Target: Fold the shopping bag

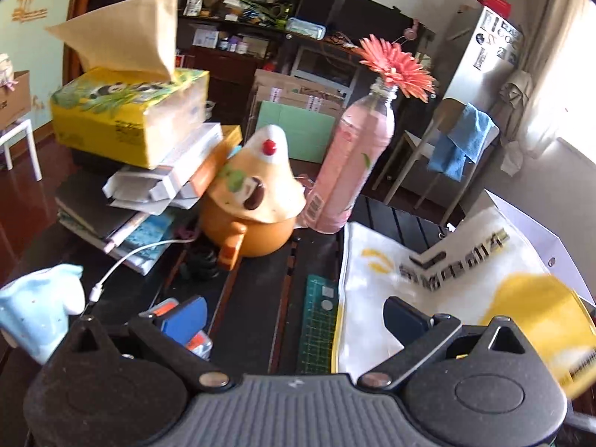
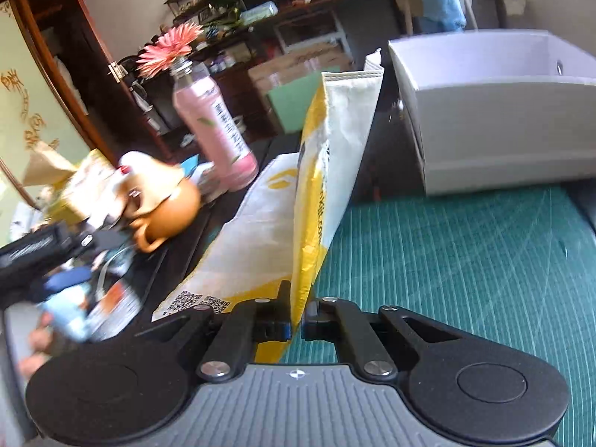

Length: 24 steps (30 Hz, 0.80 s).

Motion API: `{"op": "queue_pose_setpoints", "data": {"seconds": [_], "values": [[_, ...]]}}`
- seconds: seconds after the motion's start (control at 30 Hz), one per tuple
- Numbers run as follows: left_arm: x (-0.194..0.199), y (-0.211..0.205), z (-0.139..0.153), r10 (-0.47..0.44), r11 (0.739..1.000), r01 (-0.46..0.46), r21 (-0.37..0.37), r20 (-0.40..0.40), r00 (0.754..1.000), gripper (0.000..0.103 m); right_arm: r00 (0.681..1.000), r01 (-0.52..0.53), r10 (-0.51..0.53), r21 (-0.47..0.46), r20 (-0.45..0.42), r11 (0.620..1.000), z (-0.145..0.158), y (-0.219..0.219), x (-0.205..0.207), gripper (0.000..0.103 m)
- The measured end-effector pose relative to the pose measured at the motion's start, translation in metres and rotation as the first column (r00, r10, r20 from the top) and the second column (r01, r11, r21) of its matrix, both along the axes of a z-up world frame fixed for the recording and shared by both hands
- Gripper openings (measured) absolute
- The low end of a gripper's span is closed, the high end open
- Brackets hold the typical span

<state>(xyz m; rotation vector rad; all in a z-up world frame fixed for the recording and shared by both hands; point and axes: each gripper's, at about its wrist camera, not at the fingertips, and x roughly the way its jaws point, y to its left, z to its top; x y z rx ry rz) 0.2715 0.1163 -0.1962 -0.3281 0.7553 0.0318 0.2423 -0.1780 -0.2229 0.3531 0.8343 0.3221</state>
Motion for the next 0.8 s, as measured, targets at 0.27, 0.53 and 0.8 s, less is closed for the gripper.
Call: {"op": "queue_pose_setpoints", "data": {"seconds": [0.27, 0.53, 0.8], "values": [[-0.001, 0.0, -0.012, -0.021, 1.0, 0.021, -0.001, -0.076, 0.997, 0.101, 0.996, -0.009, 0.015, 0.063, -0.09, 0.998, 0.001, -0.001, -0.059, 0.029], [0.0, -0.009, -0.019, -0.05, 0.998, 0.054, 0.043, -0.099, 0.994, 0.1, 0.993, 0.059, -0.038, -0.187, 0.111, 0.981, 0.039, -0.016, -0.087, 0.062], [0.005, -0.029, -0.032, -0.108, 0.976, 0.138, 0.171, -0.169, 0.98, 0.09, 0.992, -0.035, 0.081, -0.391, 0.101, 0.92, 0.035, -0.009, -0.028, 0.044]]}}
